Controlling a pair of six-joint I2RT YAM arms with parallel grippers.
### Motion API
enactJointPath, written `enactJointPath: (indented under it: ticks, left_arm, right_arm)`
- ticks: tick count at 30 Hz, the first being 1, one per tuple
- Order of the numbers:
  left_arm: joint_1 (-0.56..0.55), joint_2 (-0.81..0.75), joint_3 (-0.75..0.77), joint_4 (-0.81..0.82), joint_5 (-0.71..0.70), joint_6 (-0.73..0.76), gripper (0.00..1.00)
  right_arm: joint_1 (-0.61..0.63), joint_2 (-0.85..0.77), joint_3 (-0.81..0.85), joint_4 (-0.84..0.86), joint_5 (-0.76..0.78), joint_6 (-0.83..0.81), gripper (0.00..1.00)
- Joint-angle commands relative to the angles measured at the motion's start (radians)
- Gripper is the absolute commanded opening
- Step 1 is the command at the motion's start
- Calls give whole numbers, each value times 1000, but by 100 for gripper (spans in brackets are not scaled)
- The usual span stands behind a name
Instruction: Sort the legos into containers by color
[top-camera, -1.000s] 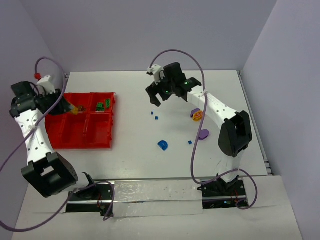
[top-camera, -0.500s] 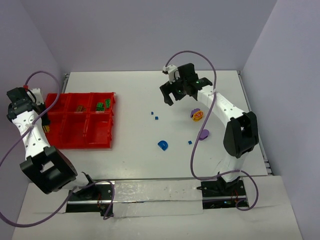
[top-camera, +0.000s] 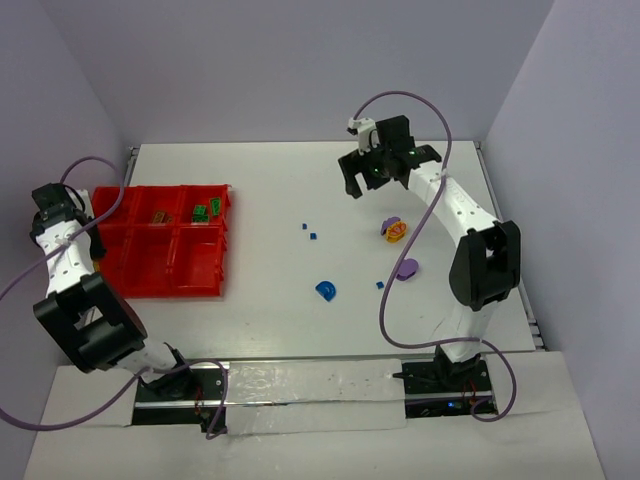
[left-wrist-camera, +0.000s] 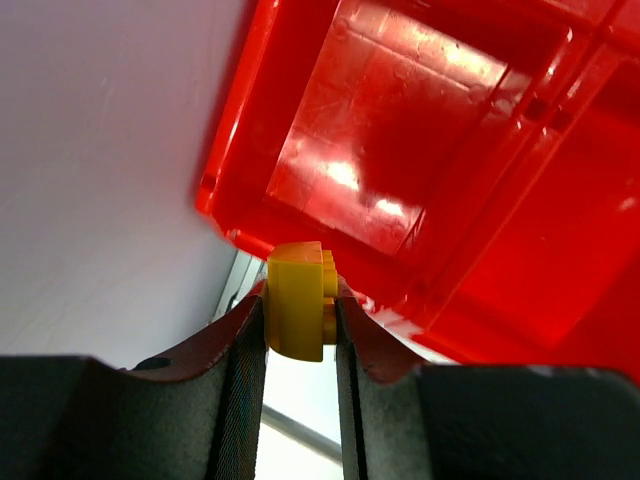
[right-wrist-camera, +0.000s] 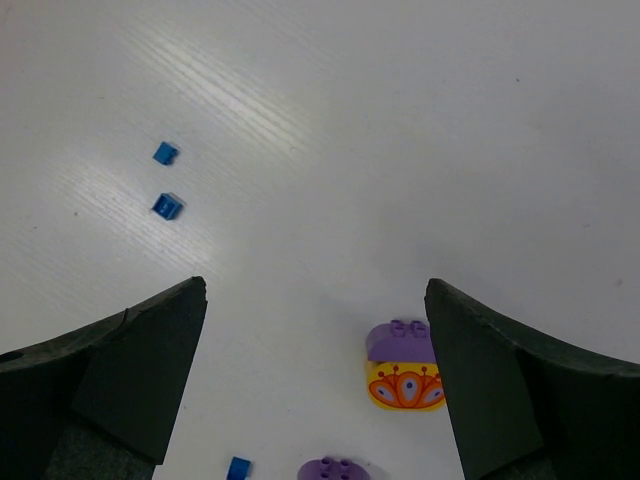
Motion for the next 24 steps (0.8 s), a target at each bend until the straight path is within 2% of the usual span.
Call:
enactJointPath:
  ticks: [1,3,6,14,16,17,18,19,24]
  left_arm:
    - [-14,27,1,91,-31,-1,35]
    - [-19,37,0,94,-37,2,45]
    - [-26,51,-5,98,-51,2,54]
    - [-28,60,28,75,-35,-1,63]
    - [-29,47,48,62,14,1,65]
    - [-35,33,62,48,64,7,69]
    - [-36,27,63,47,90,10,76]
    - [-39,17,78,35,117,11,78]
    - [-69,-59,110,31,246,-7,82]
  right_arm:
    - [-33,-5,2,-53,63,-55,96]
    - [-51,-5,3,-96,86,-86,95]
    - [-59,4,-4,-149,140,-125,94]
    - [-83,47,-57,-188,232,-150,93]
    - [-90,60,-71,-193,226,-178,93]
    - [-93,70,-76,-194,226,-197,93]
    - [-96,71,-76,-199,228,-207,93]
    - [-98,84,-79,-204,228,-215,93]
    - [-107,122,-84,-228,207,-219,94]
